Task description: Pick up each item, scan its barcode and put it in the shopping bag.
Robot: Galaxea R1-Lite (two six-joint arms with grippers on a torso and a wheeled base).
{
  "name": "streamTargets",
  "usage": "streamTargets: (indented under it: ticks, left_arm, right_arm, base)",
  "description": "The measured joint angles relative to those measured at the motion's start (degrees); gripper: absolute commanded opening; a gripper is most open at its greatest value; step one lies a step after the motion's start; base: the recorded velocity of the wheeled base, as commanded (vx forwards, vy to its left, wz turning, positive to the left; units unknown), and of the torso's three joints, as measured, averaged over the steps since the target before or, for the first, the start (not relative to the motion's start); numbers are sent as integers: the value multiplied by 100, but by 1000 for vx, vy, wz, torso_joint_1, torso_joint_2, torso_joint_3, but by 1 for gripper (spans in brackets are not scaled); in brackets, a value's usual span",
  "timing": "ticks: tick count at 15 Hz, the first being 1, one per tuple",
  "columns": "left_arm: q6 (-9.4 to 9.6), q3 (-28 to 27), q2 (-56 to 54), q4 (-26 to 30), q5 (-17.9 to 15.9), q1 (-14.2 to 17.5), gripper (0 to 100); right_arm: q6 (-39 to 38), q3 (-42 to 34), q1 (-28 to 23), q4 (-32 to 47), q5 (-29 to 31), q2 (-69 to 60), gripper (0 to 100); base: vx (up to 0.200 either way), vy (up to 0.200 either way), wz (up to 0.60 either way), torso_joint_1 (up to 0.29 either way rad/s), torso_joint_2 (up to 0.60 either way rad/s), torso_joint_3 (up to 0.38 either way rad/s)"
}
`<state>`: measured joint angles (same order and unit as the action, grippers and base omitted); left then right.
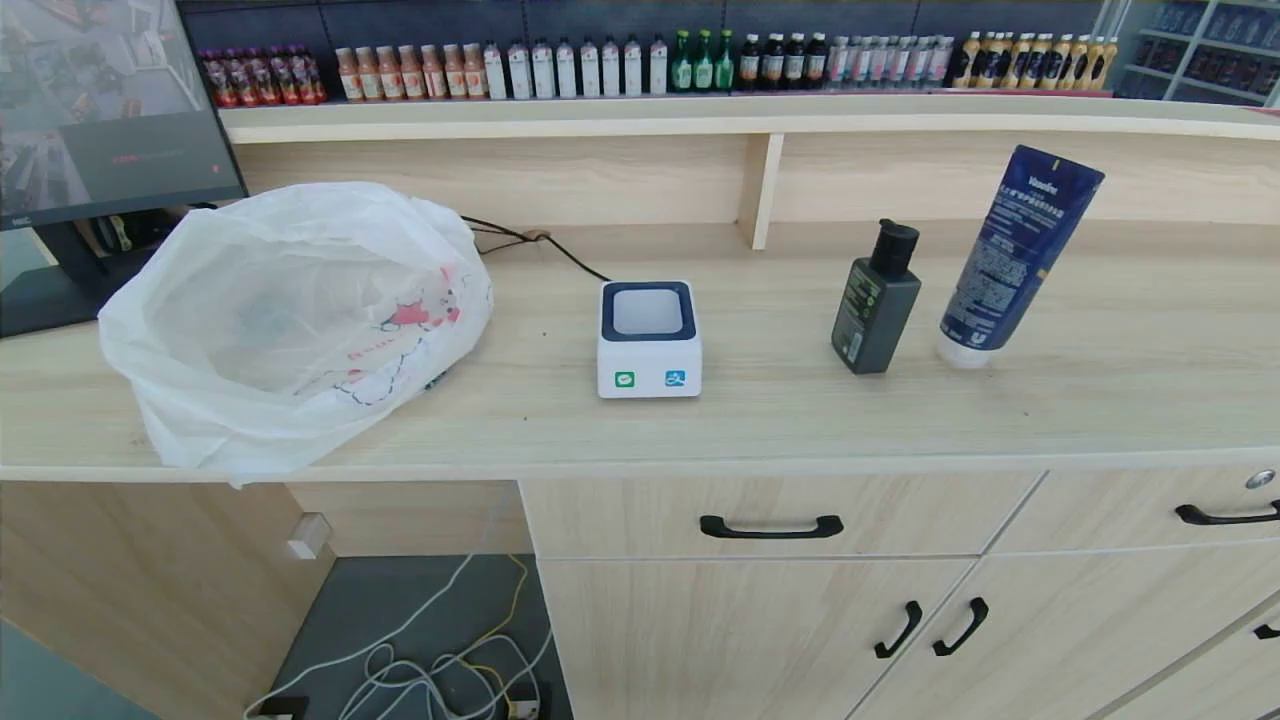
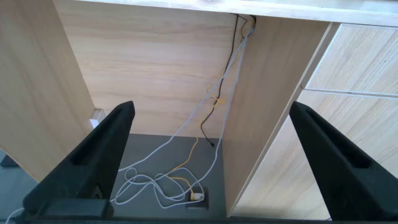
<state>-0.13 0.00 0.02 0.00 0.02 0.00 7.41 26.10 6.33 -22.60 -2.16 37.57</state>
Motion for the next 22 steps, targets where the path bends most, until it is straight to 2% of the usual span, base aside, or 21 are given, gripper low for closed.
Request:
streamTargets:
  ticks: [3,8,10,16,20,22]
  left_arm:
    - [6,0,0,0,0,0,100]
    - [13,0,0,0,-2,-2,100]
    - [9,0,0,0,-2,-7,100]
    - [-2,0,0,0,0,0,100]
    - [0,0,0,0,2,0,100]
    - [11,0,0,0,-2,0,100]
  right_arm:
    - [405,-61,605,-495,13,694,100]
    - [877,-446,1051,-1815,49,1670,100]
    - [870,-488,1256,-2198,306,2066,100]
    - [438,-516,1492,-2247,374,2703,100]
    - [375,0,1503,-2332,382,3222,100]
    - [222,155,1503,-2650,383,3541,100]
  base:
    - [0,0,0,0,0,0]
    - [0,0,0,0,0,0]
    - [0,0,0,0,0,0]
    - [0,0,0,0,0,0]
    - [0,0,0,0,0,0]
    - [0,0,0,0,0,0]
